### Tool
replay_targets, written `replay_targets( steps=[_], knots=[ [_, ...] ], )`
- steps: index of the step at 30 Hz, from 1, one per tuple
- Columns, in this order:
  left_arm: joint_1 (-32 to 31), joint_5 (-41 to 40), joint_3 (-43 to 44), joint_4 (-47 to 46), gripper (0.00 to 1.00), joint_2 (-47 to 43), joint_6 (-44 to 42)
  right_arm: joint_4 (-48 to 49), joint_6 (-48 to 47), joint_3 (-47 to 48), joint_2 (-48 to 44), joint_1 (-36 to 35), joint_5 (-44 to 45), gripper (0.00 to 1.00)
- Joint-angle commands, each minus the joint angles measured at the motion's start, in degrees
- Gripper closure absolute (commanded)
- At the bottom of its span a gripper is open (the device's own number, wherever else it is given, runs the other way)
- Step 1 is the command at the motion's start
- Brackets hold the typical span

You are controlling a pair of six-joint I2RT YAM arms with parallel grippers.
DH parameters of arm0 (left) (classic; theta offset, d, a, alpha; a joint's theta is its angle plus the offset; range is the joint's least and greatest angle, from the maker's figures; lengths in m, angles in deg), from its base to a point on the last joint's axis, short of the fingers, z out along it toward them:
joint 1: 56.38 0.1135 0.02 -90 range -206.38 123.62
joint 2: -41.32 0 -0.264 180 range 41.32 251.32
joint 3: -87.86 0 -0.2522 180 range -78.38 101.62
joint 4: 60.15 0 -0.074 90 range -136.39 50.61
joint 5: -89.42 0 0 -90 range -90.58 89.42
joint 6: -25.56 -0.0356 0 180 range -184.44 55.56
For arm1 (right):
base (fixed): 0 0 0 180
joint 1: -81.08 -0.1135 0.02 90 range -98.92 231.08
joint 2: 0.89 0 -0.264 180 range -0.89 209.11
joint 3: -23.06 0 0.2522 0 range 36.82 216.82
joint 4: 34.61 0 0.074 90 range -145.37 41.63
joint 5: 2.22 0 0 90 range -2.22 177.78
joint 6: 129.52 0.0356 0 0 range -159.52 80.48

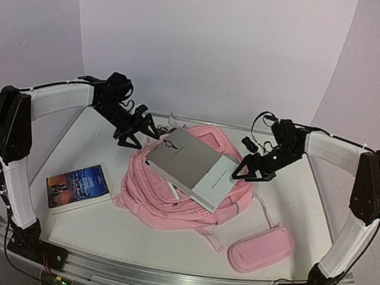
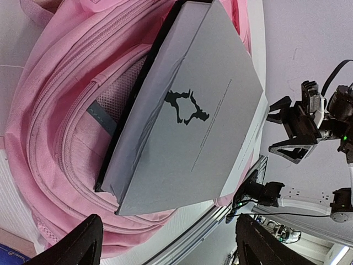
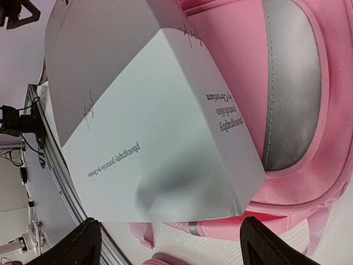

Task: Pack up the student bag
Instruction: Adjust the book in the student bag.

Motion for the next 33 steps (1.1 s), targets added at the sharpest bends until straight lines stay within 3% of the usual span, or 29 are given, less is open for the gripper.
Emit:
replay_targets(
  steps=[1, 10, 18, 25, 33],
  knots=[
    [-0.4, 0.2, 1.4, -1.2, 0.18, -0.1, -1.0, -0.4, -0.7, 0.9, 0.7, 0.2, -1.0, 0.14],
    [-2.1, 1.9, -10.1, -5.1, 0.15, -9.5, 2.1, -0.7, -4.4, 14.6, 5.4, 0.7, 2.8, 0.12],
    [-4.6, 1.7, -12.9, -12.6, 0.14, -6.4, 5.3, -0.6, -4.7, 19.1, 10.4, -0.5, 1.5, 0.14],
    [-4.6, 2.7, -3.2, -16.0, 0.17, 3.2, 4.6, -1.6, -5.9, 15.0, 10.0, -1.9, -1.8, 0.21],
    [-4.6, 3.3, 14.9, -18.0, 0.17, 16.3, 4.5, -1.8, -5.7, 5.6, 4.2, -5.1, -6.5, 0.19]
  ],
)
